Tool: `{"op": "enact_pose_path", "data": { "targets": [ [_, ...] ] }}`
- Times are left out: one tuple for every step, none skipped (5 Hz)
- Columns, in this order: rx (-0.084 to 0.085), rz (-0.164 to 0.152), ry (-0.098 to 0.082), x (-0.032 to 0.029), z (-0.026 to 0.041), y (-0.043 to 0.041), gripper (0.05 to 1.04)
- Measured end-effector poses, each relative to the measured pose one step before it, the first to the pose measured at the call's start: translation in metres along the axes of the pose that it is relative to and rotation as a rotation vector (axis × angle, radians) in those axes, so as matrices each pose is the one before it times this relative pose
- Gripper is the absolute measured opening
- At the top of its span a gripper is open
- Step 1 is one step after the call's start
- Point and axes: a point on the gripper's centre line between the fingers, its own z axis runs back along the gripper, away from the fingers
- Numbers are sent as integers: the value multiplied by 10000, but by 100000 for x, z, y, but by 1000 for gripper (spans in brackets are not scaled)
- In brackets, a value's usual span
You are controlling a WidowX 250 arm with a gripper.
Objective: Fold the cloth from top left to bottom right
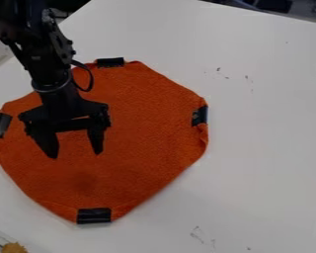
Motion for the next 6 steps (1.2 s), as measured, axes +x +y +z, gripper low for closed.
{"op": "enact_pose_path", "data": {
  "targets": [
    [45, -23, 303, -264, -463, 90, 1000],
    [131, -1056, 268, 4032, 677, -490, 1000],
    [235, -1211, -40, 5564, 1105, 24, 1000],
    [-135, -1306, -314, 5287, -362, 98, 1000],
    [-179, -856, -381, 4598, -1435, 541, 1000],
    [126, -433, -232, 2438, -1065, 853, 1000]
  ]
}}
